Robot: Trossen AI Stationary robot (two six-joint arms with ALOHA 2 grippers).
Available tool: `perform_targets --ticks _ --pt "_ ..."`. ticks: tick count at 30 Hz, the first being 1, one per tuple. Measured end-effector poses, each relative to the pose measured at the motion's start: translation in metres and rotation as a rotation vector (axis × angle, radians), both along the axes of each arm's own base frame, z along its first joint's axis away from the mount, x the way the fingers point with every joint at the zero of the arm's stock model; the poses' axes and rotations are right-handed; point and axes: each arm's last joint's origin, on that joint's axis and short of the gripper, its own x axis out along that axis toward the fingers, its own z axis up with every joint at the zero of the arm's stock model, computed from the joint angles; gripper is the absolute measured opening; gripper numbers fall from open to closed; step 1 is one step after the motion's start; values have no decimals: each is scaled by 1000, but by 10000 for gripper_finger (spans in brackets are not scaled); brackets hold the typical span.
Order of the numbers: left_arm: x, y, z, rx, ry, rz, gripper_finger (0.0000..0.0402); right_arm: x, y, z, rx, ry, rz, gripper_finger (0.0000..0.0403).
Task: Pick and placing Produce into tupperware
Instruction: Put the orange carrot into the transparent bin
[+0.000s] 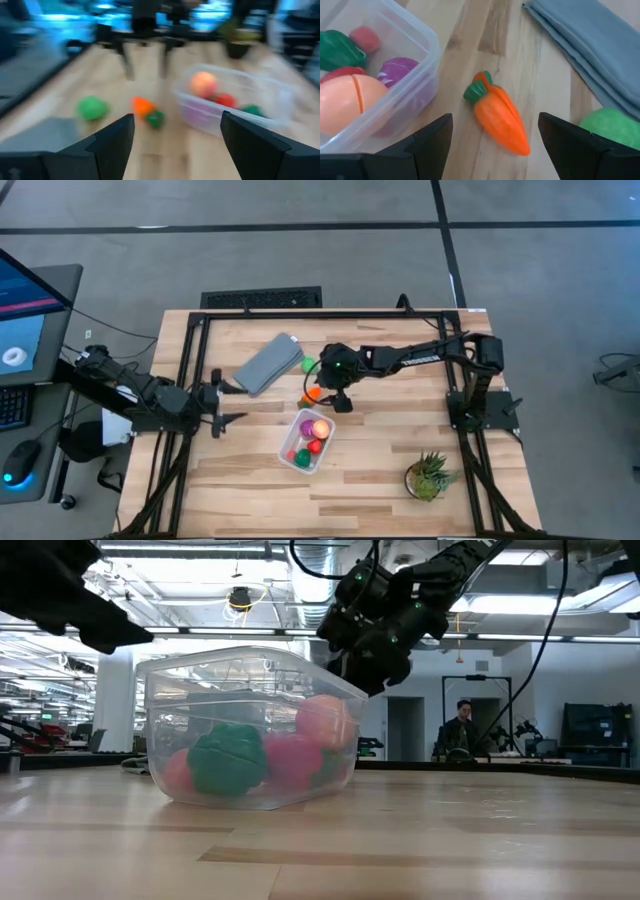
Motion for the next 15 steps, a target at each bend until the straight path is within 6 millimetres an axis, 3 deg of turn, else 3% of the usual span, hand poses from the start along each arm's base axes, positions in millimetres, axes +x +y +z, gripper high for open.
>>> perform_targets --ticks 6,15 --pt "-1 8 1 54 -29 237 286 -11 1 5 62 92 -50 317" --pt "10 19 -10 151 120 246 286 -27 13 32 129 120 -59 317"
